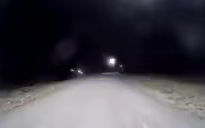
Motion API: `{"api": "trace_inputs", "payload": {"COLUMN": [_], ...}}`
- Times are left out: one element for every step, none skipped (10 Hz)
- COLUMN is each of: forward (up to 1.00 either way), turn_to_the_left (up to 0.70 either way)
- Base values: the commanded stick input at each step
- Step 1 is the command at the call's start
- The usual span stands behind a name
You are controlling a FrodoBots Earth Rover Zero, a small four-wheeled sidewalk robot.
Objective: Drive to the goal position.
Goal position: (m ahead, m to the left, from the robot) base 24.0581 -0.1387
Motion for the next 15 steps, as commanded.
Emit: {"api": "trace_inputs", "payload": {"forward": [1.0,1.0,1.0,1.0,1.0,1.0,1.0,1.0,1.0,1.0,1.0,1.0,1.0,1.0,1.0], "turn_to_the_left": [0.4,0.22,0.02,0.0,0.0,0.0,0.0,0.0,0.0,0.0,0.0,0.0,0.0,0.0,0.0]}}
